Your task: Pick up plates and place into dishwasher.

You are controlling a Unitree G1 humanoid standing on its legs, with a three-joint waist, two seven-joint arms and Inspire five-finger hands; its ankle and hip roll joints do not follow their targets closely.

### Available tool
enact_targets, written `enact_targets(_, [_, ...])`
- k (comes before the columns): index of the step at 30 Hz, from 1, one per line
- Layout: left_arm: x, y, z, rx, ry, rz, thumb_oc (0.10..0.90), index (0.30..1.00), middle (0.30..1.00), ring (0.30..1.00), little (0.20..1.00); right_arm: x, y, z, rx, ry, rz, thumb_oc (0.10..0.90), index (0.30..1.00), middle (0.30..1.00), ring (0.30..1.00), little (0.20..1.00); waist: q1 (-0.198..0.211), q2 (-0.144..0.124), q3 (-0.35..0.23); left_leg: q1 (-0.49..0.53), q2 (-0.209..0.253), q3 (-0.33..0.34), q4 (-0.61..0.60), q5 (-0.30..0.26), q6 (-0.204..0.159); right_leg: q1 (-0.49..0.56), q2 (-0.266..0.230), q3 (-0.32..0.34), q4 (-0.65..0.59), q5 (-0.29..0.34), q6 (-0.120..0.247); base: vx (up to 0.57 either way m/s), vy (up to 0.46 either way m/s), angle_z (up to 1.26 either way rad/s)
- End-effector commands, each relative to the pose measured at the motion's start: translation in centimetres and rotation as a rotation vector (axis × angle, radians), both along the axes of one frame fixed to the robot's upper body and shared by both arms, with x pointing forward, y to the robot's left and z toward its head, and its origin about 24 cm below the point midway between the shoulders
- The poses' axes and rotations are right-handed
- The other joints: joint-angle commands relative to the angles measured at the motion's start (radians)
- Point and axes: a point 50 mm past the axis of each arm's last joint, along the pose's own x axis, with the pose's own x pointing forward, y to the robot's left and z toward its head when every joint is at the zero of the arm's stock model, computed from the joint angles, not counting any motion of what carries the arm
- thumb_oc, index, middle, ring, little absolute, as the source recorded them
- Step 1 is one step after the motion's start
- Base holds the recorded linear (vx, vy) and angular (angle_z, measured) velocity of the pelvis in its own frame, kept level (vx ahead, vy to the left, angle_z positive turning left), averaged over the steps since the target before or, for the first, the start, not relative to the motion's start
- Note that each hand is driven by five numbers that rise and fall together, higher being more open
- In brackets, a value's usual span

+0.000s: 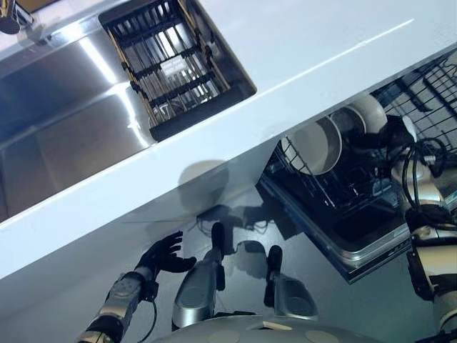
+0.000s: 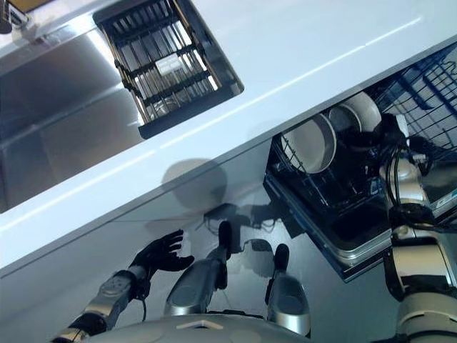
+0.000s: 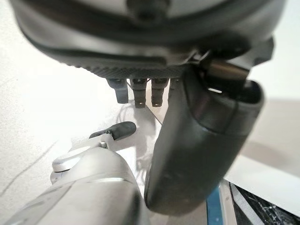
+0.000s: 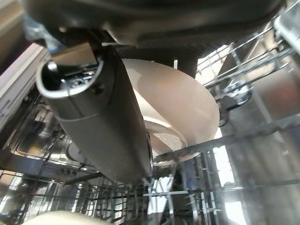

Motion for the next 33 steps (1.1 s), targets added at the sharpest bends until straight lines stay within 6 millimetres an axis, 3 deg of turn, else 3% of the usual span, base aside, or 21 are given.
enact_targets(1, [-0.1, 0.6, 0.7, -0.004, -0.058, 0.0, 0.8, 0.9, 0.9, 0.9, 0.9, -1.6, -3.7, 2.0, -0.155, 0.045, -0.108, 0.1, 0.3, 0.3, 0.3, 0.2, 0.023, -0.003, -0.003, -0.042, -0.028, -0.008, 0.258, -0.238, -0.013, -0.111, -0.023, -0.053, 0.169, -0.018, -0.048, -0.04, 0.003, 0.07])
enact_targets(7, [-0.1, 0.4, 0.9, -0.035, -0.08, 0.009, 0.8, 0.9, 0.9, 0.9, 0.9, -1.4, -4.0, 3.8, -0.186, 0.023, -0.107, 0.1, 0.3, 0.3, 0.3, 0.2, 0.026, 0.032, 0.017, -0.064, -0.041, -0.019, 0.265, -0.227, -0.014, -0.144, -0.031, -0.06, 0.213, -0.036, -0.06, -0.03, 0.033, 0.05])
enact_targets(8, [-0.1, 0.3, 1.0, -0.04, -0.085, 0.012, 0.8, 0.9, 0.9, 0.9, 0.9, -1.4, -4.1, 4.1, -0.192, 0.02, -0.115, 0.407, 0.564, 0.564, 0.564, 0.507, 0.026, 0.036, 0.018, -0.064, -0.043, -0.02, 0.264, -0.227, -0.013, -0.148, -0.033, -0.061, 0.22, -0.04, -0.061, -0.02, 0.034, 0.04])
enact_targets(9, [-0.1, 0.3, 1.0, -0.045, -0.087, 0.015, 0.8, 0.9, 0.9, 0.9, 0.9, -1.4, -4.2, 4.2, -0.196, 0.021, -0.122, 0.8, 0.9, 0.9, 0.9, 0.9, 0.026, 0.038, 0.019, -0.064, -0.044, -0.02, 0.265, -0.228, -0.012, -0.151, -0.034, -0.062, 0.226, -0.043, -0.062, 0.0, 0.0, 0.0])
enact_targets(19, [-0.5, 0.2, 0.9, -0.044, -0.082, 0.013, 0.8, 0.9, 0.9, 0.9, 0.9, -2.9, -6.0, 3.9, -0.203, 0.046, -0.212, 0.8, 0.9, 0.9, 0.9, 0.9, 0.019, 0.028, 0.011, -0.037, -0.037, -0.012, 0.295, -0.255, -0.008, -0.124, -0.039, -0.062, 0.255, -0.063, -0.067, 0.02, 0.006, 0.03])
enact_targets(33, [-2.0, 0.7, 0.0, -0.015, -0.015, 0.029, 0.8, 0.9, 0.9, 0.9, 0.9, -5.2, -7.9, 3.7, -0.326, 0.122, -0.255, 0.8, 0.9, 0.9, 0.9, 0.9, -0.013, -0.034, -0.055, 0.059, -0.014, 0.021, 0.252, -0.262, -0.009, -0.032, -0.019, -0.02, 0.183, -0.038, -0.048, 0.04, 0.0, -0.02])
